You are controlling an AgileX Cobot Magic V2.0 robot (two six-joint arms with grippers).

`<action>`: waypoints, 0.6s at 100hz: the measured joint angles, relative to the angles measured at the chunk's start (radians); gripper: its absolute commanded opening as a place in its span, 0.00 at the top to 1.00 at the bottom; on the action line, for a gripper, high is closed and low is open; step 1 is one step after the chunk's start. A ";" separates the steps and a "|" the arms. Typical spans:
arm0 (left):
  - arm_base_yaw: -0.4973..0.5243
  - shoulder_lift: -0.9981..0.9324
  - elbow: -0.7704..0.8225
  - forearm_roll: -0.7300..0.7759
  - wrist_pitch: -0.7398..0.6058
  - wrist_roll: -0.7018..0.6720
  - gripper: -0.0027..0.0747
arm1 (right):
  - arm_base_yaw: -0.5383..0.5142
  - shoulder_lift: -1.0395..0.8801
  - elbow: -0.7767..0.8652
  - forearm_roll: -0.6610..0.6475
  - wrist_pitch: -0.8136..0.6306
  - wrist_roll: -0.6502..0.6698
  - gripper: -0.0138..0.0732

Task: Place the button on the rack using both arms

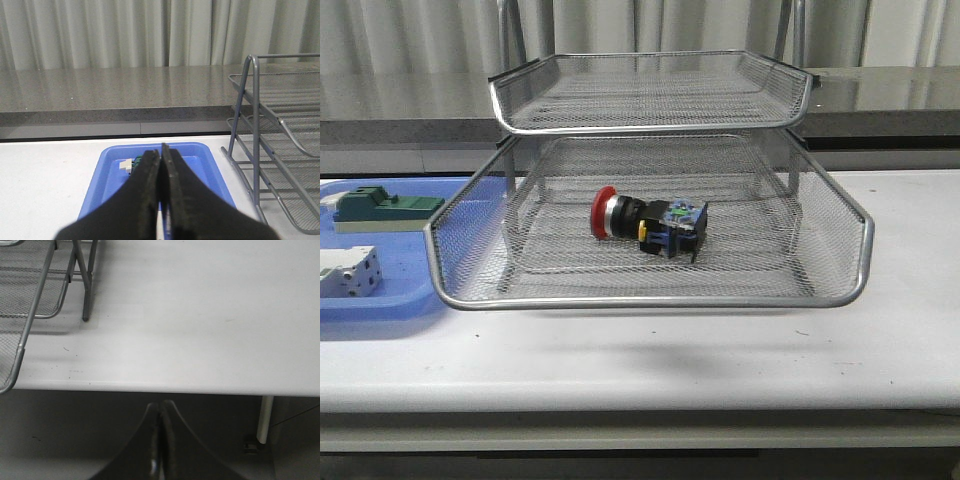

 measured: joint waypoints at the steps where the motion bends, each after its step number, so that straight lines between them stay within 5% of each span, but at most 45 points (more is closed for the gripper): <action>1: 0.000 0.000 0.000 0.000 0.000 0.000 0.99 | 0.000 0.000 0.000 0.000 0.000 0.000 0.92; 32: 0.000 0.000 0.000 -0.002 0.000 0.000 0.99 | 0.000 0.000 0.000 0.012 -0.010 0.000 0.92; 60: 0.000 0.000 0.000 -0.004 0.000 0.000 0.99 | 0.000 0.077 0.000 0.234 -0.074 0.000 0.92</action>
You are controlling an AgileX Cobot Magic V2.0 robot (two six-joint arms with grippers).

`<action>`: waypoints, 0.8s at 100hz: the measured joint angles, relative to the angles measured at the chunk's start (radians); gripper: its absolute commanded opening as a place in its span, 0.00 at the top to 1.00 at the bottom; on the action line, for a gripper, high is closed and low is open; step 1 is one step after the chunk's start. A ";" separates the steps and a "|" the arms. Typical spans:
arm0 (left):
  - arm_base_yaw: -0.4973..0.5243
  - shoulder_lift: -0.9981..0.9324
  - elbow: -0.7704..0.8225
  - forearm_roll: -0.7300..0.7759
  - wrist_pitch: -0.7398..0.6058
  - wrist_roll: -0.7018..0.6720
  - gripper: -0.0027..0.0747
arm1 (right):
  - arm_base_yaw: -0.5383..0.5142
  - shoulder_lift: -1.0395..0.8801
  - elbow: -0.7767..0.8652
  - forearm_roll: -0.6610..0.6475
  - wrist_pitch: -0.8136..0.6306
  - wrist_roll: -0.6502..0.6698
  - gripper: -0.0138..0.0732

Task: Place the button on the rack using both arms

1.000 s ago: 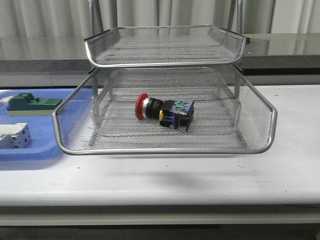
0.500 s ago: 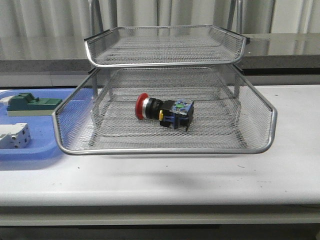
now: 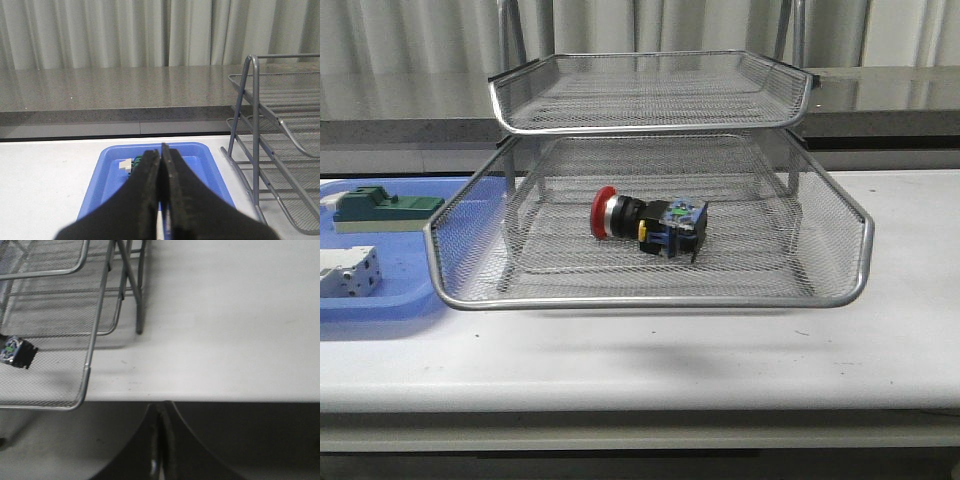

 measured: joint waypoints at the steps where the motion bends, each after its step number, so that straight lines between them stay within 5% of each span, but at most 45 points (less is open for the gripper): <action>1: 0.000 0.000 0.000 0.000 0.000 0.000 0.99 | 0.000 0.006 0.000 0.006 0.000 0.000 0.92; 30: 0.000 0.000 0.000 0.000 0.000 0.000 0.99 | 0.031 0.286 0.000 0.173 0.019 -0.078 0.92; 80: 0.000 0.000 0.000 0.000 0.000 0.000 0.99 | 0.360 0.620 -0.002 0.210 -0.152 -0.123 0.92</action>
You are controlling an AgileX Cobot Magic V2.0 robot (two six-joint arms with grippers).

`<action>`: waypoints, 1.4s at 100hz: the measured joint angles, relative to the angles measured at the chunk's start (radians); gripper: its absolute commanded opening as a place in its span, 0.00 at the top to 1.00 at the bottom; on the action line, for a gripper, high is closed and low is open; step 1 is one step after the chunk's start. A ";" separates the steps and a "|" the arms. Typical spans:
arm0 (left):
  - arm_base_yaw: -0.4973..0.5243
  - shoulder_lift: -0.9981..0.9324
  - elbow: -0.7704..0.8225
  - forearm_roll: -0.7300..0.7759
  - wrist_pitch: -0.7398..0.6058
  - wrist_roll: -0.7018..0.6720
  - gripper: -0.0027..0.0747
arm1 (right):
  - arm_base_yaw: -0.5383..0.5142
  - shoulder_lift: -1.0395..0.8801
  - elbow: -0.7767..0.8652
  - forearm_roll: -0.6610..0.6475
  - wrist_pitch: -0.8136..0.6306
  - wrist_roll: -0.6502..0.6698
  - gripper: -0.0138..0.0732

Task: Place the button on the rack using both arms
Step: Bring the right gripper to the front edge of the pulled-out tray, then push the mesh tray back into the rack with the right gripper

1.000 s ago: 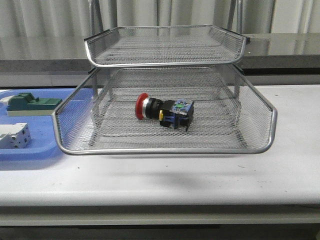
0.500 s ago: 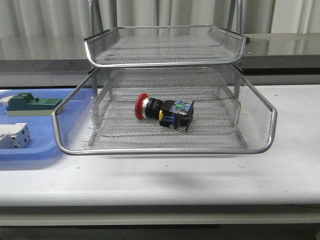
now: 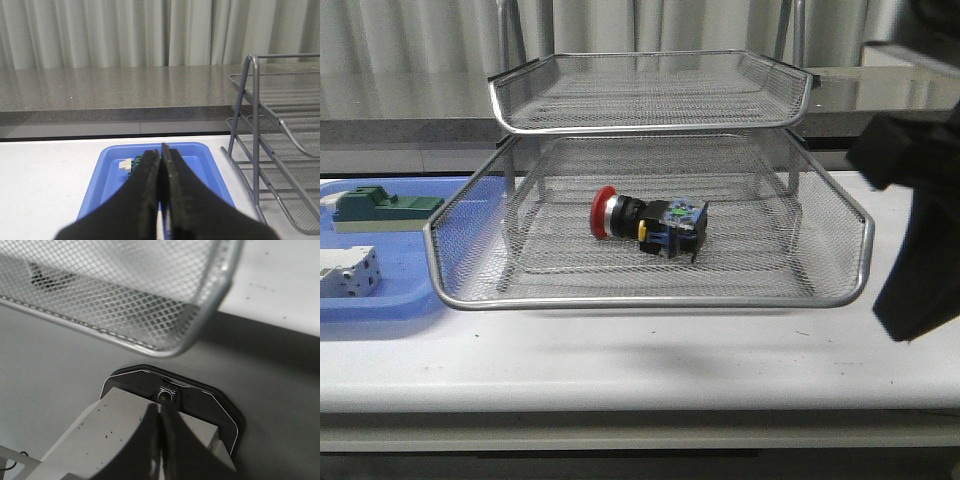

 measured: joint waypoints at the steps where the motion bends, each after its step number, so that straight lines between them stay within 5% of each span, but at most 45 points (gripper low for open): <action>1: 0.000 0.000 0.000 0.000 0.000 0.000 0.99 | 0.005 0.007 0.000 0.000 -0.003 0.000 0.92; 51: 0.000 0.000 0.000 0.000 0.000 0.000 0.99 | 0.221 0.151 -0.004 0.005 -0.305 -0.001 0.92; 140: 0.000 0.000 0.000 0.000 0.000 0.000 0.99 | 0.167 0.277 -0.066 -0.060 -0.543 -0.002 0.91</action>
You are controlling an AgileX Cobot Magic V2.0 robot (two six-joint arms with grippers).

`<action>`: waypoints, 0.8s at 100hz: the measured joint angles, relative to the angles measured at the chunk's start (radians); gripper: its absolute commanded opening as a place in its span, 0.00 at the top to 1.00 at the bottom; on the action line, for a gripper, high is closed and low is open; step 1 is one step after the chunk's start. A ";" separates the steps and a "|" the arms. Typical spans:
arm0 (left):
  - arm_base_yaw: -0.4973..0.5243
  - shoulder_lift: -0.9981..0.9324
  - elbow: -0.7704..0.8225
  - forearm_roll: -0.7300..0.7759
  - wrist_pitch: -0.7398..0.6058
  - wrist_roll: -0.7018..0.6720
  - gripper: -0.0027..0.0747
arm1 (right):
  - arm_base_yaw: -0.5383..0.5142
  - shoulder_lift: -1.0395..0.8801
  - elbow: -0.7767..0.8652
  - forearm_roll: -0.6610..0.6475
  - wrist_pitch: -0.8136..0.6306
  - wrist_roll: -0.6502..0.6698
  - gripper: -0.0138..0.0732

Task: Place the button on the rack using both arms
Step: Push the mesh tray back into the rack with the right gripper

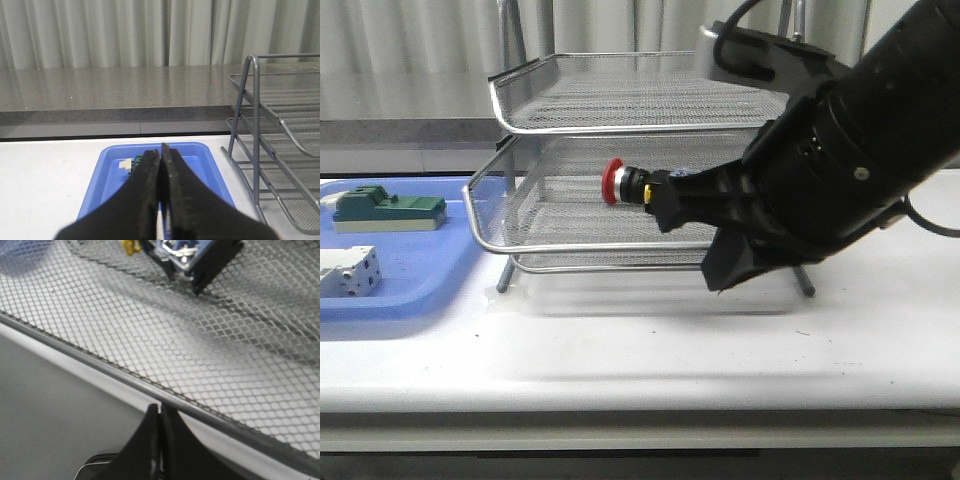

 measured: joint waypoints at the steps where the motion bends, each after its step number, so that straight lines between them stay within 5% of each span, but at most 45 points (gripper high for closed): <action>1: 0.000 0.000 0.000 0.000 0.000 0.000 0.99 | -0.003 0.006 -0.003 0.000 0.000 0.000 0.91; 38: 0.000 0.000 0.000 0.000 0.000 0.000 0.99 | -0.093 0.147 -0.205 -0.055 0.009 0.000 0.91; 80: 0.000 0.000 0.000 0.000 0.000 0.000 0.99 | -0.094 0.068 -0.234 -0.071 0.128 0.000 0.91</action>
